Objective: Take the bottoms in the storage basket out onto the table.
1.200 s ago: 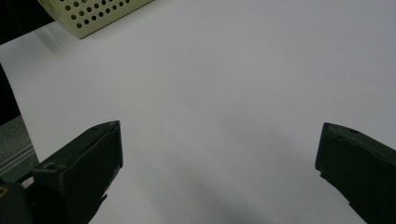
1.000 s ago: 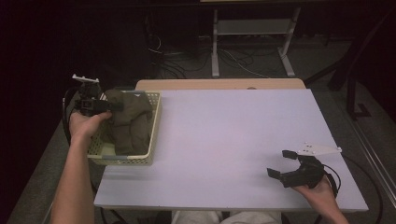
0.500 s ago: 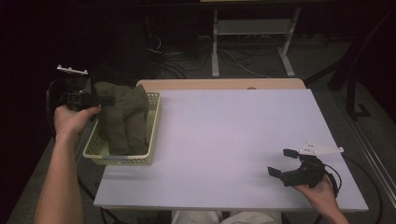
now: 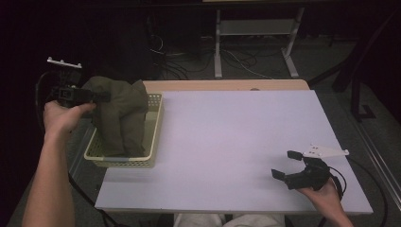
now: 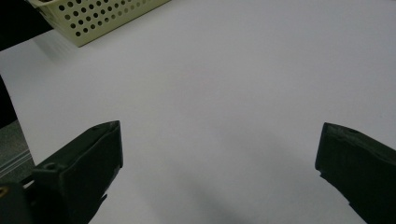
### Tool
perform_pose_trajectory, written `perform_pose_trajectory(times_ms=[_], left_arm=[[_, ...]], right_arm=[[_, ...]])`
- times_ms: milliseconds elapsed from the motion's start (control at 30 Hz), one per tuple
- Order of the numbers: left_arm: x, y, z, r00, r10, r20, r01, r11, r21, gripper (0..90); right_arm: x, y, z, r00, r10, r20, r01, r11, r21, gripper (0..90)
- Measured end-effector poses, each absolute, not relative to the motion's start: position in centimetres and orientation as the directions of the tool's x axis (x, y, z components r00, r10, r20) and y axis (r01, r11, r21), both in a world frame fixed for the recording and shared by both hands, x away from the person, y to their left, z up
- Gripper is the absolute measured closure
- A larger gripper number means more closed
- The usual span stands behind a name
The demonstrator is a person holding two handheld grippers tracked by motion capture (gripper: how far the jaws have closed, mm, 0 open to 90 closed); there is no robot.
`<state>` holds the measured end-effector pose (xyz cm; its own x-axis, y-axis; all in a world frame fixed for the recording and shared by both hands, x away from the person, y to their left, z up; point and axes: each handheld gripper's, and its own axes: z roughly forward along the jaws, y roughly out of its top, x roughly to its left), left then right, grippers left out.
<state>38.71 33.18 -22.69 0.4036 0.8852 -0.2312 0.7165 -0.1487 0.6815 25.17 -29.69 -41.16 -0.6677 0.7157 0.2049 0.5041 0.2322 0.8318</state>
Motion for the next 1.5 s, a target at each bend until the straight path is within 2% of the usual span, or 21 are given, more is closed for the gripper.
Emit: perform_pose_trajectory(times_ms=[867, 1500], left_arm=[[37.6, 32.5, -16.7, 0.476, 0.862, -0.174, 0.652, -0.213, 0.728, 78.5], [37.1, 30.4, -12.8, 0.553, 0.821, -0.141, 0.585, -0.263, 0.768, 78.6]], right_arm=[[25.1, -29.8, -41.0, -0.672, 0.712, 0.205, 0.495, 0.226, 0.839, 0.5], [25.1, -30.1, -41.0, -0.665, 0.717, 0.207, 0.492, 0.213, 0.844, 0.5]])
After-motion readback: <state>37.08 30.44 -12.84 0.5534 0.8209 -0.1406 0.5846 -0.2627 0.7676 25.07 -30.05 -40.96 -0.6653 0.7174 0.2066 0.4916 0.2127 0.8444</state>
